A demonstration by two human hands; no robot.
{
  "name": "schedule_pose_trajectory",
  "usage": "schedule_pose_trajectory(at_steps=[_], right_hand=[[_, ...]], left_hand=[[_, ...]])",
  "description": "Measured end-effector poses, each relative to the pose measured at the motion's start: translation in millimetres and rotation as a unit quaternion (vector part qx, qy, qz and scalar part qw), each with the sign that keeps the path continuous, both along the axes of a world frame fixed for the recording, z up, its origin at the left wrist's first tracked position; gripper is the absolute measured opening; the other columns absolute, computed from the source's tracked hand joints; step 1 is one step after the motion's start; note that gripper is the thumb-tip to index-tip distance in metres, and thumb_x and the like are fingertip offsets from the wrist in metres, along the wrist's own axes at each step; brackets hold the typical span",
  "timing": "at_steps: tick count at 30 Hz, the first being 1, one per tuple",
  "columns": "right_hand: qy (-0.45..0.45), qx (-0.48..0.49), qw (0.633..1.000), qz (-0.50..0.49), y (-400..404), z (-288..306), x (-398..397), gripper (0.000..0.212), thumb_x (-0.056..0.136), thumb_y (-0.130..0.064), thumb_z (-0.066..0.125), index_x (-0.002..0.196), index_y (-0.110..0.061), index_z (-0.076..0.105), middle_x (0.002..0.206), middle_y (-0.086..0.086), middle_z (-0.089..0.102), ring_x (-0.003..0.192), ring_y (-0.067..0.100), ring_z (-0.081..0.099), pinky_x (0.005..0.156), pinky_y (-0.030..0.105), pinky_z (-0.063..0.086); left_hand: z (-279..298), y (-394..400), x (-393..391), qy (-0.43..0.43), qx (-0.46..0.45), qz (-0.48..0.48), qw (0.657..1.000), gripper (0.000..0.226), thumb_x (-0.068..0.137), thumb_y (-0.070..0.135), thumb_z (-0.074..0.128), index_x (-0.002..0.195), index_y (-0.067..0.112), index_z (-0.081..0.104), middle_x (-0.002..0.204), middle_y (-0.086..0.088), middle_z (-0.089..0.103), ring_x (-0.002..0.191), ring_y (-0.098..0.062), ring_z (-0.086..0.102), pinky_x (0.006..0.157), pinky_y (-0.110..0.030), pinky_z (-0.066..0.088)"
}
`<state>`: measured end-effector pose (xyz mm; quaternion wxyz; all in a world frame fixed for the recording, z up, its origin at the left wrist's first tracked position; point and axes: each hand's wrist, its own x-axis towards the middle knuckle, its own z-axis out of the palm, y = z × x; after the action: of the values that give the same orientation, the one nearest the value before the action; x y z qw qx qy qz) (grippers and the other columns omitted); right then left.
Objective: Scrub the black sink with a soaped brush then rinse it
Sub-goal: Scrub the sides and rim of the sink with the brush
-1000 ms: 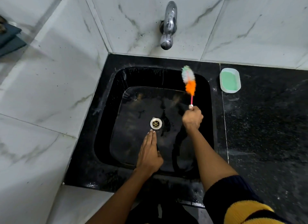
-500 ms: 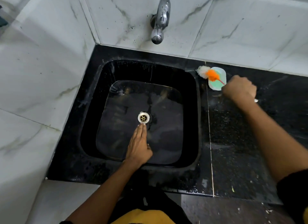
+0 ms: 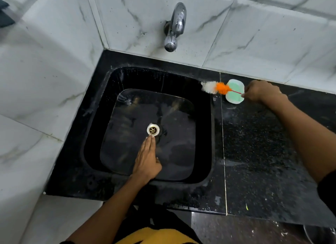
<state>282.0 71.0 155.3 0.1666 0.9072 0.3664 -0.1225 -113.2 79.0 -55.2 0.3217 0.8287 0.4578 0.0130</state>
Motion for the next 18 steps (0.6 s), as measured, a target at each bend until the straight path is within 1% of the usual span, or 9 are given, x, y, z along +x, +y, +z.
schedule_pose_trajectory(at_steps=[3, 5, 9, 11, 13, 14, 15, 16, 18], right_hand=[[-0.009, -0.045, 0.999, 0.012, 6.2, 17.7, 6.5, 0.040, 0.081, -0.047, 0.065, 0.114, -0.023, 0.067, 0.115, 0.010, 0.065, 0.107, 0.031, 0.059, 0.090, 0.042, 0.048], [-0.023, -0.031, 0.999, 0.025, 10.4, 22.9, 4.1, 0.038, 0.085, -0.048, 0.063, 0.112, -0.021, 0.067, 0.113, 0.012, 0.064, 0.105, 0.032, 0.059, 0.087, 0.041, 0.047], [-0.068, -0.003, 0.995, 0.078, 8.9, 13.4, -15.4, 0.032, 0.091, -0.038, 0.055, 0.110, -0.016, 0.067, 0.108, 0.015, 0.063, 0.097, 0.036, 0.061, 0.079, 0.040, 0.047], [-0.062, -0.049, 0.993, 0.093, 8.7, 9.4, -18.6, 0.033, 0.088, -0.037, 0.057, 0.112, -0.015, 0.065, 0.109, 0.014, 0.065, 0.098, 0.035, 0.062, 0.078, 0.038, 0.047], [-0.043, -0.122, 0.988, 0.081, 11.7, 12.6, -19.2, 0.041, 0.077, -0.033, 0.068, 0.113, -0.015, 0.063, 0.111, 0.012, 0.066, 0.099, 0.033, 0.063, 0.081, 0.036, 0.048], [-0.042, -0.147, 0.986, 0.071, 14.7, 15.0, -19.1, 0.044, 0.070, -0.030, 0.073, 0.110, -0.015, 0.063, 0.109, 0.012, 0.067, 0.097, 0.032, 0.064, 0.083, 0.036, 0.048], [-0.050, -0.153, 0.985, 0.069, 17.3, 20.8, -23.7, 0.042, 0.068, -0.027, 0.075, 0.107, -0.015, 0.063, 0.107, 0.011, 0.067, 0.095, 0.031, 0.064, 0.082, 0.036, 0.049], [-0.061, -0.135, 0.986, 0.082, 19.8, 24.3, -27.0, 0.036, 0.072, -0.026, 0.072, 0.105, -0.015, 0.063, 0.105, 0.011, 0.067, 0.093, 0.031, 0.064, 0.078, 0.034, 0.047], [-0.109, -0.077, 0.982, 0.132, 21.4, 25.7, -34.6, 0.026, 0.084, -0.026, 0.059, 0.106, -0.013, 0.062, 0.104, 0.012, 0.065, 0.093, 0.032, 0.063, 0.073, 0.034, 0.043]], left_hand=[[0.9, -0.8, 0.8, 0.000, 0.003, 0.001, 1.000, 0.089, 0.083, 0.014, 0.055, 0.157, 0.009, 0.005, 0.165, -0.008, 0.007, 0.152, -0.021, 0.005, 0.124, -0.035, 0.014], [1.0, -1.3, 1.8, 0.001, 0.004, -0.003, 1.000, 0.089, 0.083, 0.014, 0.055, 0.157, 0.010, 0.005, 0.165, -0.007, 0.006, 0.152, -0.022, 0.005, 0.124, -0.034, 0.014], [1.0, -0.7, 1.5, 0.004, 0.008, -0.005, 1.000, 0.090, 0.083, 0.015, 0.055, 0.157, 0.009, 0.004, 0.165, -0.008, 0.006, 0.153, -0.022, 0.004, 0.124, -0.034, 0.012], [1.2, -0.5, 0.5, 0.005, 0.009, -0.001, 1.000, 0.090, 0.083, 0.015, 0.056, 0.157, 0.008, 0.005, 0.165, -0.008, 0.006, 0.153, -0.022, 0.004, 0.124, -0.033, 0.012], [2.5, -0.3, 1.0, 0.004, 0.009, 0.004, 1.000, 0.090, 0.083, 0.014, 0.056, 0.157, 0.008, 0.005, 0.165, -0.008, 0.007, 0.153, -0.022, 0.004, 0.124, -0.033, 0.012], [3.0, -0.6, 1.6, 0.003, 0.010, 0.006, 1.000, 0.090, 0.083, 0.014, 0.056, 0.157, 0.008, 0.005, 0.165, -0.008, 0.007, 0.153, -0.022, 0.004, 0.124, -0.033, 0.012], [3.5, -0.9, 2.6, 0.003, 0.011, 0.006, 1.000, 0.090, 0.084, 0.014, 0.056, 0.157, 0.008, 0.004, 0.165, -0.008, 0.006, 0.153, -0.021, 0.003, 0.124, -0.033, 0.012], [3.6, -1.2, 3.0, 0.003, 0.011, 0.006, 1.000, 0.090, 0.084, 0.014, 0.056, 0.157, 0.008, 0.004, 0.165, -0.008, 0.006, 0.153, -0.021, 0.003, 0.124, -0.033, 0.011], [3.5, -1.3, 2.5, 0.004, 0.007, 0.003, 1.000, 0.090, 0.084, 0.014, 0.056, 0.157, 0.009, 0.003, 0.166, -0.007, 0.004, 0.153, -0.021, 0.002, 0.124, -0.032, 0.010]])
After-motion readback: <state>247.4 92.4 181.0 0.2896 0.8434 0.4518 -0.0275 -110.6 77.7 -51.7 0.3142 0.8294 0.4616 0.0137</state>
